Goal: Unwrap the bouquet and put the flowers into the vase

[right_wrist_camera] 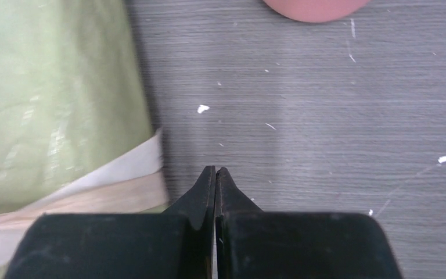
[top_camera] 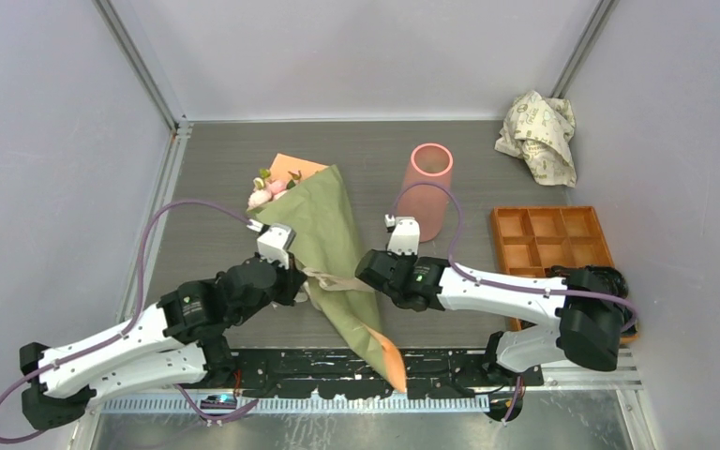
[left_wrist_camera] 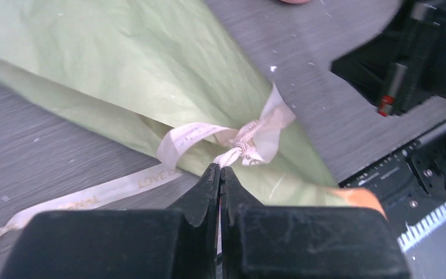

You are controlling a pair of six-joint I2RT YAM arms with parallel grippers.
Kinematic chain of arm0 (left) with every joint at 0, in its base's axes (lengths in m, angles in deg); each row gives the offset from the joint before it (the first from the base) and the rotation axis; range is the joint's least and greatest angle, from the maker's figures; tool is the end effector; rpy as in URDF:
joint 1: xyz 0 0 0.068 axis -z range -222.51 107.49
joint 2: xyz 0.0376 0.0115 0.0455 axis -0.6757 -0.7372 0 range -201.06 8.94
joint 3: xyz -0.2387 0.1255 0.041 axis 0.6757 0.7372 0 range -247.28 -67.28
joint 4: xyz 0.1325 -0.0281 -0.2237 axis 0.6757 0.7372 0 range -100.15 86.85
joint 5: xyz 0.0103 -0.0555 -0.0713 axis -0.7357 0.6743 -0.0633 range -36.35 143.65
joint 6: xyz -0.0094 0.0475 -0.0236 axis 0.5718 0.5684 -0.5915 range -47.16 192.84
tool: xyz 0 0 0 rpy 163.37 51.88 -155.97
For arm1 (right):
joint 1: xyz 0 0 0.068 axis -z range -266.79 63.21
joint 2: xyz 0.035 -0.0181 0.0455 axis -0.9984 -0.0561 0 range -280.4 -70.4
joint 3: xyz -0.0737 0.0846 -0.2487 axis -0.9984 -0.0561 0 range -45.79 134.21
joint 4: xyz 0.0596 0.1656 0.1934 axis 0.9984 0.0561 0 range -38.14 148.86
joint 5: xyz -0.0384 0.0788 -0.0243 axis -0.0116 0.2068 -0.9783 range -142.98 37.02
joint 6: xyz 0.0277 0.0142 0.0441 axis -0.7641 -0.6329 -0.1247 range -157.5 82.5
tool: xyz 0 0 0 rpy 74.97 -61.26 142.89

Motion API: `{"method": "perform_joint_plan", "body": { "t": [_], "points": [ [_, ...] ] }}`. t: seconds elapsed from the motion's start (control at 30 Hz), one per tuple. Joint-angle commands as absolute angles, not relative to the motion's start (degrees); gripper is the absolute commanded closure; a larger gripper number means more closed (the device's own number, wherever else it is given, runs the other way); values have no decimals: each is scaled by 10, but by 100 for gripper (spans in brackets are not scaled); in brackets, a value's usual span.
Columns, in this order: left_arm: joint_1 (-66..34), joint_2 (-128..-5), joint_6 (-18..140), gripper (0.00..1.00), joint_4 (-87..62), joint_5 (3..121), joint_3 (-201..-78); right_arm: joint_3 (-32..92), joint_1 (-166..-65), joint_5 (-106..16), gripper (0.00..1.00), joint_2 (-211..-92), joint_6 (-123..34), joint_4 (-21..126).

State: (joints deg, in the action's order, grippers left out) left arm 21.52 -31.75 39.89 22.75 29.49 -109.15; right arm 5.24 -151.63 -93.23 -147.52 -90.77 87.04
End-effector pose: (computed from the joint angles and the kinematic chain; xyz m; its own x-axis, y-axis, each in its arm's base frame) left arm 0.0806 -0.1322 0.2947 -0.5564 0.0091 -0.8309 0.4352 0.8550 -0.2821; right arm 0.1299 0.2222 0.2282 -0.6708 0.0106 -0.7415 -0.0354 0.9983 0.0463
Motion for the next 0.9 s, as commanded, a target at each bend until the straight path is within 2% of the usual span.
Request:
{"method": "perform_joint_plan", "body": {
  "t": [0.0, 0.07, 0.2, 0.3, 0.5, 0.87],
  "points": [
    [217, -276, 363, 98, 281, 186, -1128, 31, -1515, -964, 99, -1428, -959, 917],
    [216, -269, 367, 97, 287, 180, -1129, 28, -1515, -956, 97, -1416, -940, 903],
    [216, -278, 370, 97, 283, 196, -1120, 47, -1516, -897, 72, -1417, -852, 828],
    [217, -291, 360, 98, 273, 205, -1109, 80, -1525, -851, 62, -1453, -809, 786],
    [216, -294, 356, 98, 254, 203, -1084, 113, -1558, -751, 57, -1530, -762, 683],
    [216, -299, 351, 98, 241, 206, -1065, 148, -1572, -703, 56, -1590, -742, 642]
  ]
}}
